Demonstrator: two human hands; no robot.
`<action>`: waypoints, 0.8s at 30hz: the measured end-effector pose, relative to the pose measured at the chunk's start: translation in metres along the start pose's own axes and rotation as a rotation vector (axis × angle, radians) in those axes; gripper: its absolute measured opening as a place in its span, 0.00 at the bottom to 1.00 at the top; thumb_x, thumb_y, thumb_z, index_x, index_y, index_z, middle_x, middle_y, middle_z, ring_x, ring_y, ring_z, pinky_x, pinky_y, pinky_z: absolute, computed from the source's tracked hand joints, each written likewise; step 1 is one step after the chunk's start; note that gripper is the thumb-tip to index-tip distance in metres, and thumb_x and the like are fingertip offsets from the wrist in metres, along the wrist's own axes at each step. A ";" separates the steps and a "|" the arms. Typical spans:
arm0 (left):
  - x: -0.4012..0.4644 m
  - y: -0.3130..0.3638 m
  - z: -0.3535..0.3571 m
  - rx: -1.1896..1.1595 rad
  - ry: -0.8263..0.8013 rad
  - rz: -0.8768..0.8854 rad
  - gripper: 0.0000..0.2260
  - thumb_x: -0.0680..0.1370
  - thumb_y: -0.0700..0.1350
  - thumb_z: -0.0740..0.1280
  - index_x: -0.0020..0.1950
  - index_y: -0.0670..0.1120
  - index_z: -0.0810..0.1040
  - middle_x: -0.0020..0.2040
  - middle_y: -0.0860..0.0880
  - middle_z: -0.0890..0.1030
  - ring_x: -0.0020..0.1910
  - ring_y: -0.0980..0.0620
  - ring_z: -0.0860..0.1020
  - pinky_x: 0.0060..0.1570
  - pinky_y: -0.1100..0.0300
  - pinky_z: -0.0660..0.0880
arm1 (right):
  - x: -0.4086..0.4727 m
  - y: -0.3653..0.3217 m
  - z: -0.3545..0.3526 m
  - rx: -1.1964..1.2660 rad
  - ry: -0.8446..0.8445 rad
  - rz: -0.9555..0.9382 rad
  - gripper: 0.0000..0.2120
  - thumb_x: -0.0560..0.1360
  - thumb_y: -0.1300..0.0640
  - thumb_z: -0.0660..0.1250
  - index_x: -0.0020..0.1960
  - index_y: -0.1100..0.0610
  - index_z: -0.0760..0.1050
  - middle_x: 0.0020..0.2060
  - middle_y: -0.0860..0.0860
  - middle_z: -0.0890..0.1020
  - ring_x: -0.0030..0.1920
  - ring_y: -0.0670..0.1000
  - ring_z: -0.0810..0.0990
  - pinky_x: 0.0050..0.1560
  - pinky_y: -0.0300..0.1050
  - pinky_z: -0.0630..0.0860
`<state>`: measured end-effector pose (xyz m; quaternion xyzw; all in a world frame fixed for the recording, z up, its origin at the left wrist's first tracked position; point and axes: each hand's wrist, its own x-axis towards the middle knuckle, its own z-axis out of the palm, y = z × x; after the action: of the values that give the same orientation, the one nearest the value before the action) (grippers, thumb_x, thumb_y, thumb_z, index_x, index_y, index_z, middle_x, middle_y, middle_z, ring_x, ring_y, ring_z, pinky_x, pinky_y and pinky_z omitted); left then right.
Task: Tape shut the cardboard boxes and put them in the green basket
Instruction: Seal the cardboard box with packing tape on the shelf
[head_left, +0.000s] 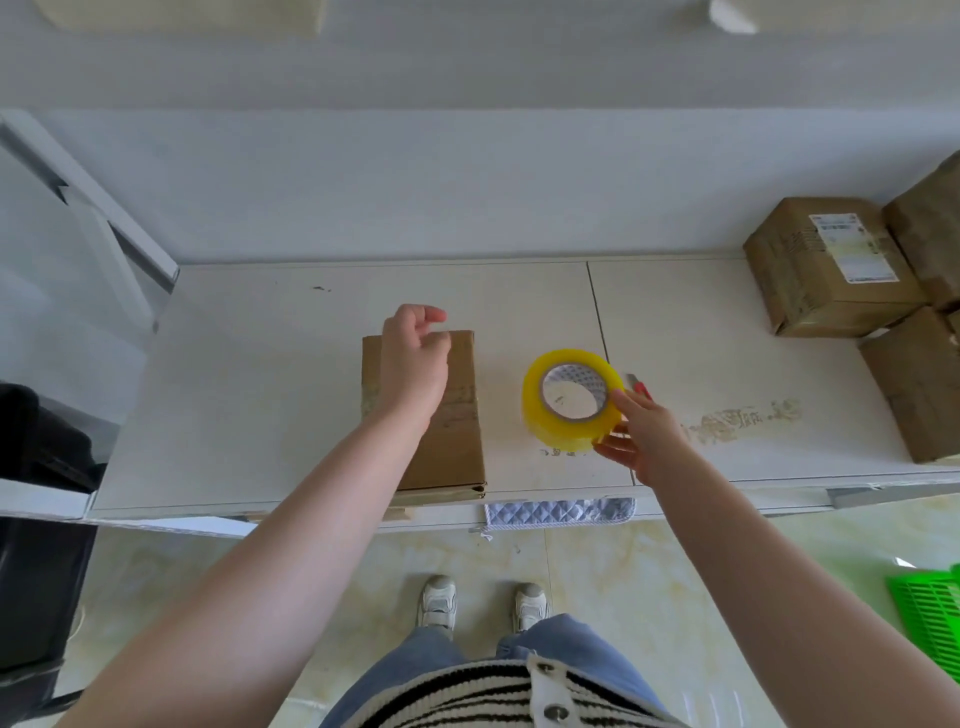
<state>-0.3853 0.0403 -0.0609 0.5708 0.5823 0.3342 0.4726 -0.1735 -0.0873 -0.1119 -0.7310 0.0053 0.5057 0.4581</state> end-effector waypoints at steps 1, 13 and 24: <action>0.001 -0.010 -0.008 0.097 0.052 0.020 0.09 0.79 0.37 0.62 0.55 0.49 0.73 0.59 0.49 0.74 0.60 0.54 0.74 0.49 0.65 0.71 | 0.005 0.005 0.000 0.026 0.049 0.024 0.10 0.80 0.53 0.65 0.60 0.51 0.76 0.51 0.58 0.78 0.48 0.59 0.80 0.34 0.49 0.79; 0.002 -0.077 -0.047 0.234 -0.076 -0.416 0.36 0.74 0.55 0.73 0.75 0.43 0.62 0.72 0.43 0.70 0.68 0.41 0.71 0.63 0.50 0.70 | -0.020 0.003 0.060 -0.614 0.301 -0.490 0.27 0.78 0.60 0.61 0.76 0.56 0.61 0.73 0.58 0.63 0.70 0.59 0.65 0.69 0.55 0.65; 0.003 -0.090 -0.039 0.261 -0.117 -0.362 0.22 0.75 0.57 0.70 0.62 0.44 0.72 0.58 0.45 0.79 0.56 0.42 0.77 0.52 0.53 0.74 | -0.053 0.034 0.152 -0.677 -0.058 -0.457 0.13 0.82 0.56 0.56 0.61 0.58 0.75 0.45 0.54 0.79 0.44 0.54 0.76 0.38 0.43 0.69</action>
<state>-0.4528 0.0378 -0.1319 0.5317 0.6853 0.1321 0.4799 -0.3269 -0.0283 -0.1058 -0.8084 -0.3369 0.3843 0.2921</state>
